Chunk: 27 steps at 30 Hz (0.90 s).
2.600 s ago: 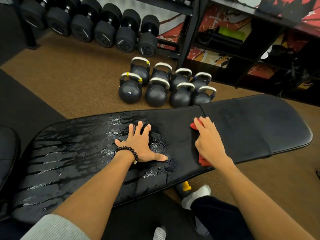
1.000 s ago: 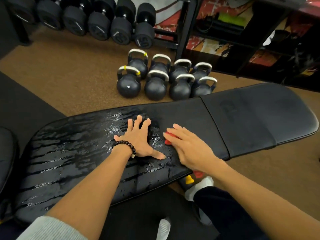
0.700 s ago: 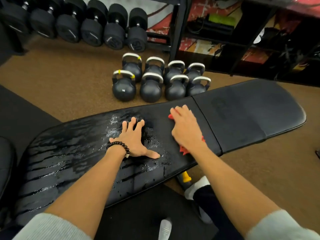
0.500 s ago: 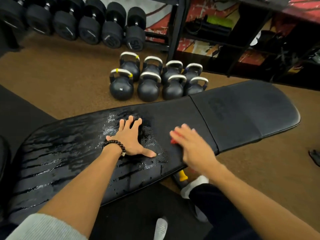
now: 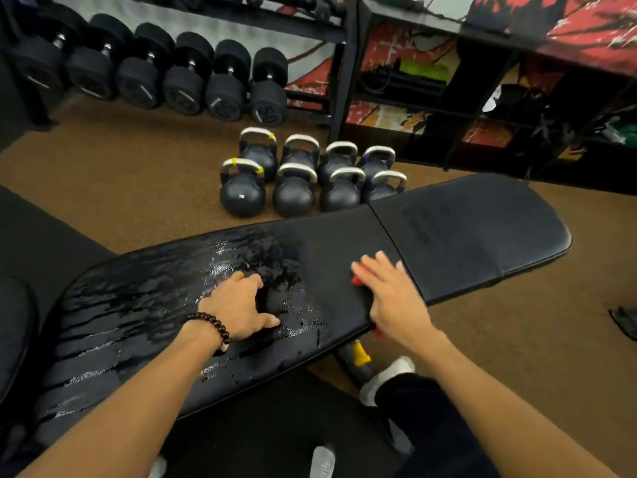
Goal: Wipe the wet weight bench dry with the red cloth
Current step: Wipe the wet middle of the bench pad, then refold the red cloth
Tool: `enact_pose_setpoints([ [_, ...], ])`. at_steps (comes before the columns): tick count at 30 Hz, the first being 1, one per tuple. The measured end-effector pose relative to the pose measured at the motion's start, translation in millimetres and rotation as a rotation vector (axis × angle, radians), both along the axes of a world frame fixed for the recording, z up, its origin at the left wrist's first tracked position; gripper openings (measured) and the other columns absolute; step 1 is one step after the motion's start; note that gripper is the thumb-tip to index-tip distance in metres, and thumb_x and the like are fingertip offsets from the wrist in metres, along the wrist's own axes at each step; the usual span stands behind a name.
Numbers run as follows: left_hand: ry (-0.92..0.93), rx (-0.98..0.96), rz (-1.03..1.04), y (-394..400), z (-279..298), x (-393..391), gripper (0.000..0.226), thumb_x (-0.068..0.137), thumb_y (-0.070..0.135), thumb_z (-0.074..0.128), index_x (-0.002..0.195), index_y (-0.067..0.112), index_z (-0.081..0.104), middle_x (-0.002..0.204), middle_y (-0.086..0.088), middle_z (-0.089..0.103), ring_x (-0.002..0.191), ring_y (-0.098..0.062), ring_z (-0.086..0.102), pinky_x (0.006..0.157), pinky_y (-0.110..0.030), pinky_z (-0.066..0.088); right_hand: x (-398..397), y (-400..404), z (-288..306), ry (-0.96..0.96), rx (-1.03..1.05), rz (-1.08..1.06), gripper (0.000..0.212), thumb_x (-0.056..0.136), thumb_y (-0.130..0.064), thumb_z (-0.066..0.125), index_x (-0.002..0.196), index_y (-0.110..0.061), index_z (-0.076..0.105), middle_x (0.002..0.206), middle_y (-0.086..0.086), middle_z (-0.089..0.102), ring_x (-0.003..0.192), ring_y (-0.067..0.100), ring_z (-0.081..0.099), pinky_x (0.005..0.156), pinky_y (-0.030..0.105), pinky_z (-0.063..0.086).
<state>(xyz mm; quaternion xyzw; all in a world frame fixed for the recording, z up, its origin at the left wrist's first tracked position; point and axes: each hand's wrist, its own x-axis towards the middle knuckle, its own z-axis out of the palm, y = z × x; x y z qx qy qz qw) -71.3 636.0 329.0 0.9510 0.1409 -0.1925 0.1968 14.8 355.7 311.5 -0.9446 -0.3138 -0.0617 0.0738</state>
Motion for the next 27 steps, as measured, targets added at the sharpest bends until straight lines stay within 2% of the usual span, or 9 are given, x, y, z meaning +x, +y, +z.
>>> enact_pose_setpoints([
  [3, 0.041, -0.039, -0.035, -2.6, -7.0, -14.1, 0.109, 0.059, 0.07, 0.08, 0.148, 0.028, 0.033, 0.142, 0.0, 0.034, 0.133, -0.03, 0.038, 0.105, -0.048, 0.043, 24.9, 13.9, 11.3, 0.062, 0.035, -0.213, 0.071, 0.08, 0.001, 0.052, 0.149, -0.011, 0.042, 0.157, 0.01, 0.037, 0.15, 0.037, 0.019, 0.121, 0.055, 0.018],
  [7, -0.001, -0.058, -0.002, -9.9, -13.9, -27.2, 0.115, 0.063, 0.059, 0.084, 0.154, 0.031, 0.02, 0.153, 0.006, 0.02, 0.141, -0.026, 0.022, 0.105, -0.048, 0.043, -24.6, 70.7, -11.3, 0.012, 0.08, -0.171, 0.077, 0.071, -0.004, 0.065, 0.146, -0.007, 0.044, 0.153, 0.014, 0.04, 0.145, 0.042, 0.028, 0.116, 0.056, 0.03],
  [10, -0.065, -0.06, 0.041, -9.6, -17.9, -33.1, 0.107, 0.065, 0.06, 0.082, 0.152, 0.032, 0.026, 0.152, 0.008, 0.025, 0.14, -0.023, 0.026, 0.103, -0.049, 0.045, -73.9, 63.2, -35.0, 0.031, 0.086, 0.183, 0.082, 0.066, -0.002, 0.064, 0.146, -0.011, 0.047, 0.152, 0.01, 0.045, 0.145, 0.035, 0.034, 0.121, 0.046, 0.024],
  [13, -0.143, -0.077, 0.128, -10.8, -14.0, -36.8, 0.072, 0.079, 0.052, 0.075, 0.141, 0.03, 0.045, 0.14, 0.009, 0.046, 0.131, -0.019, 0.045, 0.099, -0.047, 0.048, -69.8, 38.1, -13.8, 0.226, 0.366, 0.131, 0.053, 0.094, -0.01, 0.048, 0.146, -0.019, 0.049, 0.149, -0.003, 0.05, 0.144, 0.012, 0.036, 0.121, 0.028, 0.024],
  [15, -0.279, -0.226, 0.214, -17.3, -3.7, -37.5, 0.044, 0.086, 0.039, 0.073, 0.126, 0.027, 0.06, 0.112, 0.012, 0.067, 0.108, -0.014, 0.062, 0.092, -0.04, 0.053, -65.9, 39.3, 17.4, 0.444, 0.753, -0.091, 0.039, 0.1, -0.008, 0.051, 0.135, -0.024, 0.06, 0.132, -0.01, 0.064, 0.128, 0.004, 0.055, 0.107, 0.026, 0.043],
  [17, -0.375, -0.542, 0.291, -30.4, 20.1, -37.4, 0.026, 0.089, 0.03, 0.072, 0.113, 0.022, 0.068, 0.086, 0.006, 0.074, 0.077, -0.011, 0.068, 0.076, -0.033, 0.057, -71.4, 51.1, 44.5, 0.752, 1.135, -0.221, 0.03, 0.099, -0.002, 0.054, 0.12, -0.019, 0.066, 0.115, -0.004, 0.073, 0.109, 0.013, 0.068, 0.087, 0.026, 0.055],
  [19, -0.348, -0.953, 0.372, -46.8, 50.5, -40.4, 0.021, 0.09, 0.034, 0.07, 0.105, 0.019, 0.07, 0.086, -0.005, 0.075, 0.071, -0.011, 0.07, 0.068, -0.033, 0.058, -82.2, 61.2, 60.1, 0.941, 1.376, -0.226, 0.023, 0.097, -0.004, 0.057, 0.116, -0.011, 0.067, 0.111, 0.008, 0.074, 0.102, 0.023, 0.071, 0.082, 0.032, 0.057],
  [23, -0.353, -1.238, 0.397, -57.5, 86.5, -47.6, 0.041, 0.082, 0.041, 0.075, 0.106, 0.009, 0.07, 0.082, -0.005, 0.072, 0.068, -0.013, 0.066, 0.062, -0.029, 0.056, -99.8, 76.6, 77.1, 1.021, 1.541, -0.234, 0.024, 0.094, -0.009, 0.061, 0.116, -0.004, 0.068, 0.114, 0.019, 0.072, 0.102, 0.032, 0.07, 0.088, 0.042, 0.058],
  [27, -0.421, -1.332, 0.457, -54.0, 93.1, -56.6, 0.035, 0.088, 0.03, 0.072, 0.105, 0.0, 0.069, 0.084, -0.007, 0.069, 0.07, -0.015, 0.064, 0.072, -0.033, 0.056, -115.4, 91.4, 90.2, 0.932, 1.499, -0.205, 0.02, 0.09, -0.017, 0.068, 0.107, -0.007, 0.073, 0.109, 0.022, 0.072, 0.105, 0.04, 0.068, 0.094, 0.055, 0.054],
])
